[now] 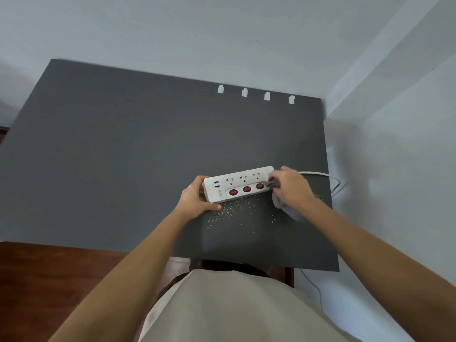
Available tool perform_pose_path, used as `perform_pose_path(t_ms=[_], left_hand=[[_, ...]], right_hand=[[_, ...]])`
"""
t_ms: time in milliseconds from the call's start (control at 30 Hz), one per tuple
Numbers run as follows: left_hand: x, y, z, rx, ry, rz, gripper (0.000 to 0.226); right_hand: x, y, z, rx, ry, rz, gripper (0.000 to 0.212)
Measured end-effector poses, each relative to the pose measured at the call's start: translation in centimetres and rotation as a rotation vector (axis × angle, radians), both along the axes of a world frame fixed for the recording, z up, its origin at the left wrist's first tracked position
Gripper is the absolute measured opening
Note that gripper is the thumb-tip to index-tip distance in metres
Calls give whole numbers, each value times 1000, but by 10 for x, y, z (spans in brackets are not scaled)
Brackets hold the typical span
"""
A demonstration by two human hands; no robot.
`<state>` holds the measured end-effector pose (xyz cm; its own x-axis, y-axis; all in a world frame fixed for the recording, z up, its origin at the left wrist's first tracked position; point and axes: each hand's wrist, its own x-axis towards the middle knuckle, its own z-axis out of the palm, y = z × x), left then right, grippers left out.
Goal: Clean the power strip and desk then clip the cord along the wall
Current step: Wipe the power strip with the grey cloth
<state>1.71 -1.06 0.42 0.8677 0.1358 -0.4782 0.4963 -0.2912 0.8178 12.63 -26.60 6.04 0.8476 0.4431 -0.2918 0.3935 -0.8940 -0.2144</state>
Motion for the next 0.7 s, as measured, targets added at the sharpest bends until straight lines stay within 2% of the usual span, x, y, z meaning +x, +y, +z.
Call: perform_pose_path(t_ms=[100, 167, 233, 367, 467, 600, 700], left_hand=[[0, 1, 0, 11, 9, -7, 75], [1, 1, 2, 19, 8, -13, 74], [3, 0, 4, 22, 1, -14, 75], [3, -1, 7, 24, 6, -18, 75], [2, -2, 7, 25, 9, -8, 74], [1, -3, 11, 26, -1, -9, 73], [-1, -4, 12, 24, -1, 2, 73]], right_hand=[[8, 12, 4, 94, 13, 75, 21], [7, 27, 4, 17, 54, 212, 25], [8, 34, -3, -60, 15, 318, 28], [18, 29, -8, -94, 10, 369, 26], [27, 27, -5, -97, 74, 239, 27], [40, 27, -4, 19, 213, -36, 21], [48, 28, -3, -3, 245, -92, 22]])
